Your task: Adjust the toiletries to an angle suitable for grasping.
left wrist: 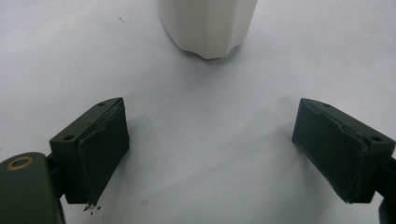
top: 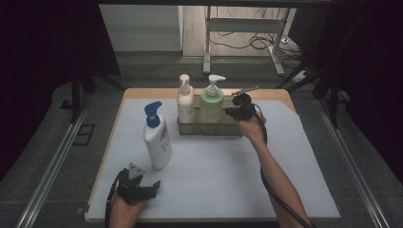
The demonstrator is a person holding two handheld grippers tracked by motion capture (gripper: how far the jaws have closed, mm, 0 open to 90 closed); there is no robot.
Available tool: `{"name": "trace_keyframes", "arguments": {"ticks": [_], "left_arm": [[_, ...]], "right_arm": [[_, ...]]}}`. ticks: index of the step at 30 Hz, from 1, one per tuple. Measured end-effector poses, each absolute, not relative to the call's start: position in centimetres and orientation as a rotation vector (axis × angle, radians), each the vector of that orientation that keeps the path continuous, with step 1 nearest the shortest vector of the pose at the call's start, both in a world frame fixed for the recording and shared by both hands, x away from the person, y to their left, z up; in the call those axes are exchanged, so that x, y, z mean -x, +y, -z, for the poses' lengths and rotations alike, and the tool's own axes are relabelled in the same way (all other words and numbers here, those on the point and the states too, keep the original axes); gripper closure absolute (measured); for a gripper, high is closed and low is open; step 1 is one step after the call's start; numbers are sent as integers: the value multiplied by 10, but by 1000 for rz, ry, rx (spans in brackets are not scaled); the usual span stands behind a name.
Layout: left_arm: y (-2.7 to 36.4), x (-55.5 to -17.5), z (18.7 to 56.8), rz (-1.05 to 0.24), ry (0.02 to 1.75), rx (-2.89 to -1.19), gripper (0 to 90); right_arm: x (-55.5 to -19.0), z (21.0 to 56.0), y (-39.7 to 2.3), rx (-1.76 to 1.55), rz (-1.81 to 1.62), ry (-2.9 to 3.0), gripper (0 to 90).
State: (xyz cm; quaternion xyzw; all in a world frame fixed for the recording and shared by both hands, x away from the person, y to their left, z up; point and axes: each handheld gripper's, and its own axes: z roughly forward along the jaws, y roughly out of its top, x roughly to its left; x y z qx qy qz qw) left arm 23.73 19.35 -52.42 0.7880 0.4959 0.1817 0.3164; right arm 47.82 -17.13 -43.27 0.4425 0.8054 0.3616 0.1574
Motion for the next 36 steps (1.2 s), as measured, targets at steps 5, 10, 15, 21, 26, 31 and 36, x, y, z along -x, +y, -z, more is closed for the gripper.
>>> {"name": "trace_keyframes", "arguments": {"ticks": [5,10,15,21,26,31,36], "left_arm": [[194,-237,524,-478,1306,-2075,105],[194,-237,524,-478,1306,-2075,105],[194,-237,524,-478,1306,-2075,105],[194,-237,524,-478,1306,-2075,105],[194,-237,524,-478,1306,-2075,105],[194,-237,524,-478,1306,-2075,105],[194,-237,524,-476,1306,-2076,105]], "right_arm": [[-487,441,-166,-1293,-1006,2314,892],[-496,448,-163,-1322,-1011,2327,892],[-499,452,-158,-1295,-1010,2356,895],[-499,454,-160,-1319,-1046,2371,895],[-498,454,-155,-1298,-1043,2384,895],[-497,454,-148,-1287,-1040,2390,896],[-496,454,-143,-1283,-1039,2396,896]]}}
